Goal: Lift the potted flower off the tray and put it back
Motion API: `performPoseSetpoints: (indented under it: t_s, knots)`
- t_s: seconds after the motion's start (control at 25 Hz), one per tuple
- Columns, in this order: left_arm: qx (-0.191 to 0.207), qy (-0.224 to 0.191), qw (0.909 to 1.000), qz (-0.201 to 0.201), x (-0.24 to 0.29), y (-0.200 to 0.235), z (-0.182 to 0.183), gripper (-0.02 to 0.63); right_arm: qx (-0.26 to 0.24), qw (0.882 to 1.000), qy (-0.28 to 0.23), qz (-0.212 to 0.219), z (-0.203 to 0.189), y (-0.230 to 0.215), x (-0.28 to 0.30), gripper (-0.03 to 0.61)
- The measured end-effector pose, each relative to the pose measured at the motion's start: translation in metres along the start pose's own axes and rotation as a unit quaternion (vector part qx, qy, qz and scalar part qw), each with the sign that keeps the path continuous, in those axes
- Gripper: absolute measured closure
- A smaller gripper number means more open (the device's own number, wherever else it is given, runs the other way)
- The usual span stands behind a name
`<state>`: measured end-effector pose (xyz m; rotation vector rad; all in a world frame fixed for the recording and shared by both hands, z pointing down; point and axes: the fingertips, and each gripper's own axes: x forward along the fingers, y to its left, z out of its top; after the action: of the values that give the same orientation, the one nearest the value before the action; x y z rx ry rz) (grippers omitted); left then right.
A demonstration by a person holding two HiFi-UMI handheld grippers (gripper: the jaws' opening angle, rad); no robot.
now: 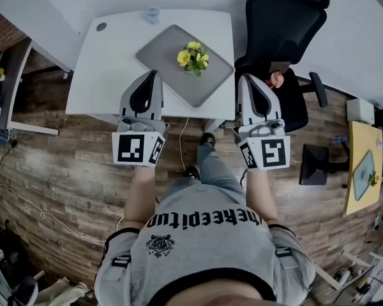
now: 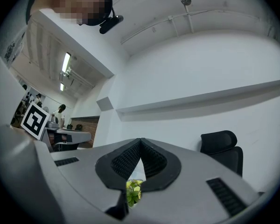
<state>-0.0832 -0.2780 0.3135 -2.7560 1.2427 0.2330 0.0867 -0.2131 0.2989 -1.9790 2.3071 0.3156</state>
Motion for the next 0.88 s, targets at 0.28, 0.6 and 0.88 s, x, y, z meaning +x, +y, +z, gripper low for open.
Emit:
performPoseSetpoints:
  t_s: [0.28, 0.6, 0.88]
  knots:
    - [-0.021, 0.065, 0.9975, -0.016, 0.041, 0.0, -0.064, 0.609, 0.002, 1.0, 0.015, 0.006, -0.018, -0.016, 0.029, 0.575]
    - [-0.057, 0.183, 0.981, -0.03, 0.066, -0.01, -0.172, 0.503, 0.009, 0.999, 0.045, 0.013, -0.048, -0.034, 0.053, 0.575]
    - [-0.061, 0.267, 0.9603, -0.052, 0.076, -0.024, -0.247, 0.364, 0.013, 0.998, 0.064, 0.015, -0.067, -0.046, 0.061, 0.575]
